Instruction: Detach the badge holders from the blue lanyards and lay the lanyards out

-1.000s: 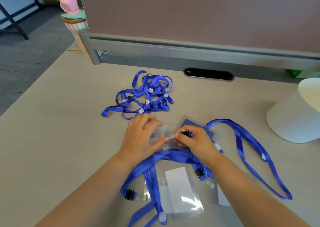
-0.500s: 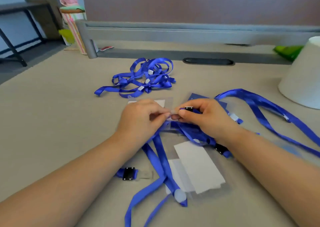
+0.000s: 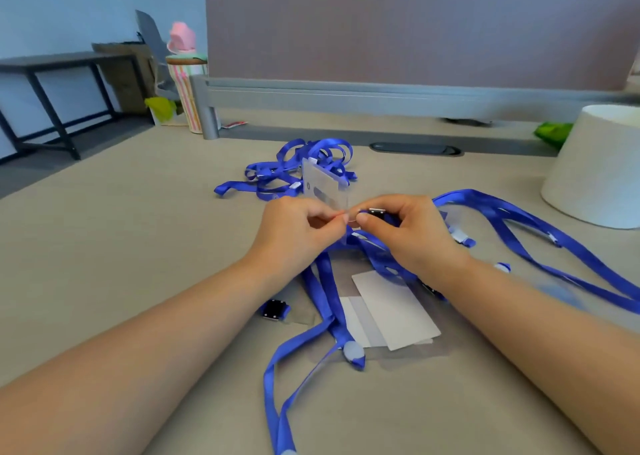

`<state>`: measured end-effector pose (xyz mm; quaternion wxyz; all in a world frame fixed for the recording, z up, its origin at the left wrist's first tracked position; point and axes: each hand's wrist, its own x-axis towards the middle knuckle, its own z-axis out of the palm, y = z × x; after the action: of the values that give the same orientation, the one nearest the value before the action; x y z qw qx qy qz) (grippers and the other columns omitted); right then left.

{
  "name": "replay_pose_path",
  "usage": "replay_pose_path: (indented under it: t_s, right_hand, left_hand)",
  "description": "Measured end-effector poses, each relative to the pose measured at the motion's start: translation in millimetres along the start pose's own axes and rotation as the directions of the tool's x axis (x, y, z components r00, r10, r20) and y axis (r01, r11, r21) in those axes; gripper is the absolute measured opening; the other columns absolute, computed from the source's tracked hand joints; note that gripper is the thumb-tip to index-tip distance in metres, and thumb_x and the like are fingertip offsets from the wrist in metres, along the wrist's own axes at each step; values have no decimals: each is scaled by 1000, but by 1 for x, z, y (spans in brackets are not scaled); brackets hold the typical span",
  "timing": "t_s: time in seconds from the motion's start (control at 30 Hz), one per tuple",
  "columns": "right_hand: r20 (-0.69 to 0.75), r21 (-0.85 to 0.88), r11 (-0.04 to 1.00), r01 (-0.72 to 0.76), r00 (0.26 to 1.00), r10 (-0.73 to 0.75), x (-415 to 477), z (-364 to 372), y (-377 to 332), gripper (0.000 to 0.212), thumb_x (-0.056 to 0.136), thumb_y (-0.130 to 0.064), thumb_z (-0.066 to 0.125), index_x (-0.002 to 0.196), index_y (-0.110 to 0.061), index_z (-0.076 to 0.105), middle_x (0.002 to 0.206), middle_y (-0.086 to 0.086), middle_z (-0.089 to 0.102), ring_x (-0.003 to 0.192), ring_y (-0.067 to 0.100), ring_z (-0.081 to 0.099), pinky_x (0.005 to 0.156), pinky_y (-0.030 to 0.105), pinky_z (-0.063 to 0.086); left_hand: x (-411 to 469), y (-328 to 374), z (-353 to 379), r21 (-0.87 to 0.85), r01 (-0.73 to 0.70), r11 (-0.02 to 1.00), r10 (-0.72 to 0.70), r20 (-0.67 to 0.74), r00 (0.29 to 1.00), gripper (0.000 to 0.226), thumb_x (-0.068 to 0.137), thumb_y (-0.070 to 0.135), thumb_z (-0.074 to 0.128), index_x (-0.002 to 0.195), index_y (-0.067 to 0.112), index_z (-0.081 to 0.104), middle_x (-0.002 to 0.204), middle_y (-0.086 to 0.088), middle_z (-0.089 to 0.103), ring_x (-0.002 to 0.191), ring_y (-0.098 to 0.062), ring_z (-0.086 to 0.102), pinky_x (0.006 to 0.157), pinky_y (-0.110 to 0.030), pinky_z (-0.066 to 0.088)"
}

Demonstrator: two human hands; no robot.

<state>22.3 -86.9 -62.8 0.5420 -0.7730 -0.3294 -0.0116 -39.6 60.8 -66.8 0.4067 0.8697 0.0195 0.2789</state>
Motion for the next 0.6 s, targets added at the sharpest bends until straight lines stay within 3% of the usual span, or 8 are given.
replay_pose_path:
  t_s: [0.1,0.23,0.37,0.47,0.6]
  right_hand:
    - [-31,-11,1000,18,999,-18,-2,2,-2,13,85,-6,62,92,-6,73,85,4,72,83,12,67,80,20,53]
    - [-52,-17,999,30,998,-30,-4,3,-8,13,87,-10,61,92,-8,72,88,4,73,86,14,68,83,25,54]
    - [-63,-9,999,36,997,-36,-5,2,-11,12,87,-9,60,89,-11,71,85,2,72,83,12,68,80,25,55]
    - [-71,-36,998,46,996,-48,-5,3,-12,12,88,-10,59,89,-12,70,83,1,72,81,12,67,80,29,55]
    - [-73,-38,997,68,995,-71,-6,2,-14,15,89,-11,58,82,-21,67,81,6,70,79,23,66,78,45,55]
  left_hand:
    - [-3,3,4,27,-28,999,30,-95,995,12,77,22,69,77,12,75,72,-2,72,63,-11,62,65,-28,49]
    - [-5,9,4,-24,-36,999,32,-123,992,29,73,34,56,73,11,73,70,0,71,64,-14,64,66,-32,51]
    - [-5,13,5,-104,17,994,-30,-124,992,11,80,14,63,73,10,71,72,1,71,67,-18,67,69,-36,54]
    - [-5,14,5,-136,23,990,-41,-130,991,22,82,5,63,66,20,67,64,5,69,64,-14,66,67,-28,54]
    - [-6,18,5,-246,68,967,-93,-92,991,29,84,7,61,62,26,62,53,12,66,57,-7,65,64,-17,54]
